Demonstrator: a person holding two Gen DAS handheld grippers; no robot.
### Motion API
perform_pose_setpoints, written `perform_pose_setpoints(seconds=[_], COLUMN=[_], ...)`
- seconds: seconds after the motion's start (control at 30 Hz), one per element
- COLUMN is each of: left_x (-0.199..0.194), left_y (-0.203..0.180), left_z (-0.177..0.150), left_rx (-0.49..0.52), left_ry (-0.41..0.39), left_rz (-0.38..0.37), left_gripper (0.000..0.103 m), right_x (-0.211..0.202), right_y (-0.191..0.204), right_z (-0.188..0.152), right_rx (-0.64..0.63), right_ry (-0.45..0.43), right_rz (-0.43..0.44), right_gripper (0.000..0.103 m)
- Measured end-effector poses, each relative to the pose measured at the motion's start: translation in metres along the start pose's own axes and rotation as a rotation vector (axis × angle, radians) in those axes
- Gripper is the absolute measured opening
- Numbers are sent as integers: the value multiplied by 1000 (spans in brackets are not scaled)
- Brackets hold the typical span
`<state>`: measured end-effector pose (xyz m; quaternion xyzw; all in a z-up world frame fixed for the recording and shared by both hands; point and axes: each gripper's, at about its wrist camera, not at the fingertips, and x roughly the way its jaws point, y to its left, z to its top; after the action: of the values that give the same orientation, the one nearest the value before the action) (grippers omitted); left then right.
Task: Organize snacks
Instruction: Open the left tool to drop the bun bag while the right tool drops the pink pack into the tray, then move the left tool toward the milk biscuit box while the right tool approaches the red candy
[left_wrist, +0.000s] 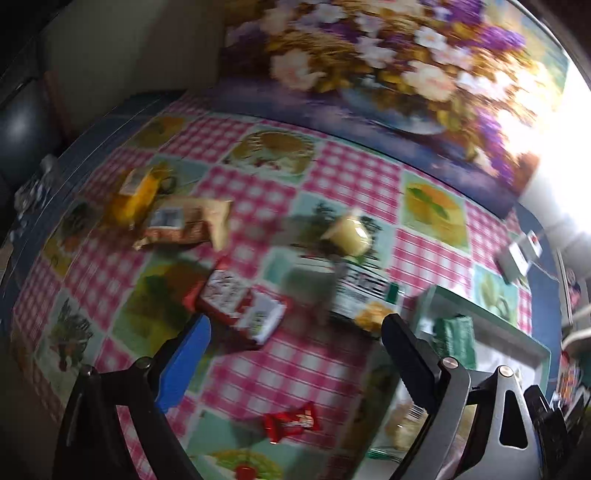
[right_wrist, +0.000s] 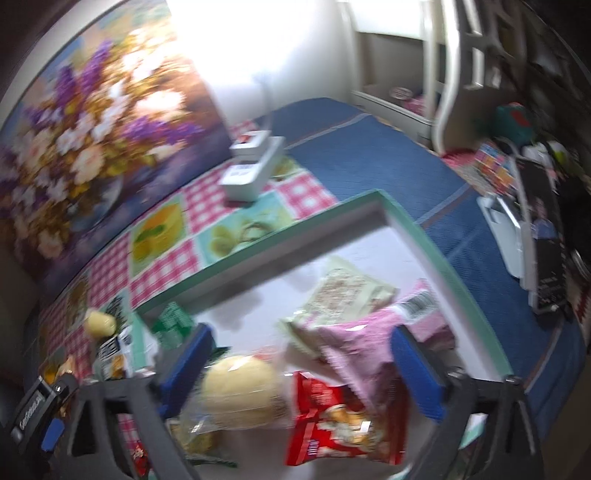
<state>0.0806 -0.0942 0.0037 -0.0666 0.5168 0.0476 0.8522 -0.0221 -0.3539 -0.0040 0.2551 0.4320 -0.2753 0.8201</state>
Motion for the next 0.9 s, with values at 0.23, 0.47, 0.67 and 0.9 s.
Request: perform_pose_setpoints(seconds=[0.23,0.47,0.67,0.9], left_x=[-2,-5,-19,-33], left_y=[17,22,27,41], left_z=[5,6,12,16], left_rx=[-24,-2,78,154], left_ry=[-20,-33,-94,-136], left_rz=[34,43,88,106], left_gripper=[94,94,94,94], right_x=[-2,-6,-21,-21], right_y=[36,53,72,103], right_z=[-11,-19,-25,-44], right_rx=[-116,-162,-193,-278], right_ry=[3,-10,-67,-32], right_rz=[48,108,176,197], right_gripper=[103,103,103,103])
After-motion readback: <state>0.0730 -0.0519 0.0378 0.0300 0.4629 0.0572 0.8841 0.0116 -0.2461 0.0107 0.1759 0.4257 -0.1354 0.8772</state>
